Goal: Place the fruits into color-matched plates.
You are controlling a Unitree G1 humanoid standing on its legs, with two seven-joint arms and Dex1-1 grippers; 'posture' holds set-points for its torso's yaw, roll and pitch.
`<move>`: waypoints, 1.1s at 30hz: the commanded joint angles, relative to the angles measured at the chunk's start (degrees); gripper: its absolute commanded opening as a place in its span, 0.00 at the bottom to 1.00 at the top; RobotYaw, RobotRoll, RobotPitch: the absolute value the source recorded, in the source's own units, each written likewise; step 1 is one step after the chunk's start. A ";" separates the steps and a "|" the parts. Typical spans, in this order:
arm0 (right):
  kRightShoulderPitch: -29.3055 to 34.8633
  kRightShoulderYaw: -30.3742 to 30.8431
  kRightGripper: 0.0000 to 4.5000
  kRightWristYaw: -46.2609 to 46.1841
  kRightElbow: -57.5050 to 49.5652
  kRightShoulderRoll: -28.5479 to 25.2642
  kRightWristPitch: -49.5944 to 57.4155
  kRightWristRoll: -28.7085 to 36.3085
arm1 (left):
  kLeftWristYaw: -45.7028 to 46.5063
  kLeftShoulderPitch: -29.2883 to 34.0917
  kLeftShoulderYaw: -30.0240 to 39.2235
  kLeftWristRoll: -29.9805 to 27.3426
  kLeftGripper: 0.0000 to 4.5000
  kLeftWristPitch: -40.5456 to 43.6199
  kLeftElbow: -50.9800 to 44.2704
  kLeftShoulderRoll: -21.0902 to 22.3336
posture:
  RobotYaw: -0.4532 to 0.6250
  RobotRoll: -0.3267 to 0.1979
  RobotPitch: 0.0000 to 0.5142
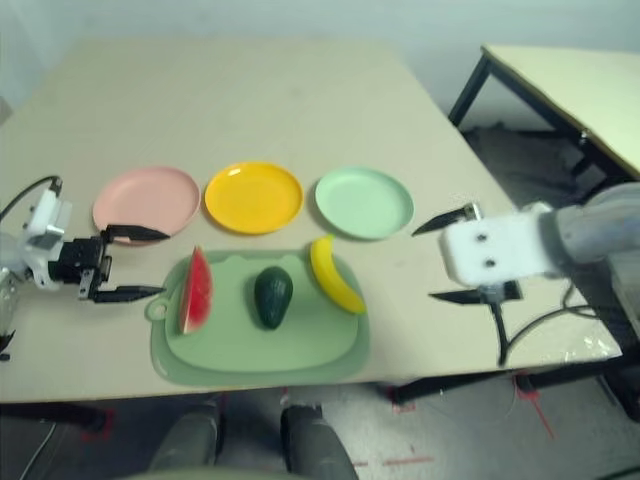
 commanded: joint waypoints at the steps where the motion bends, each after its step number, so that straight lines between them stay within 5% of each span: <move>1: -5.13 5.50 1.00 1.69 7.60 3.90 -8.10 -5.41 | 0.12 0.72 -0.28 0.62 1.00 0.02 -1.30 0.90 | 0.57 0.62 0.19; 10: -15.20 11.93 1.00 -1.06 21.93 13.69 -19.74 -12.88 | 0.89 -1.60 -2.00 1.33 1.00 1.58 -1.80 0.43 | 0.59 0.62 0.22; 22: -16.17 16.41 1.00 -1.49 25.49 19.96 -24.72 -14.38 | 1.79 -7.79 -6.34 2.26 1.00 3.67 -1.05 -3.92 | 0.59 0.62 0.24; 33: -14.78 19.55 1.00 -1.68 27.86 21.86 -25.99 -16.55 | 1.84 -8.45 -6.49 2.25 1.00 4.37 -2.05 -3.73 | 0.60 0.62 0.25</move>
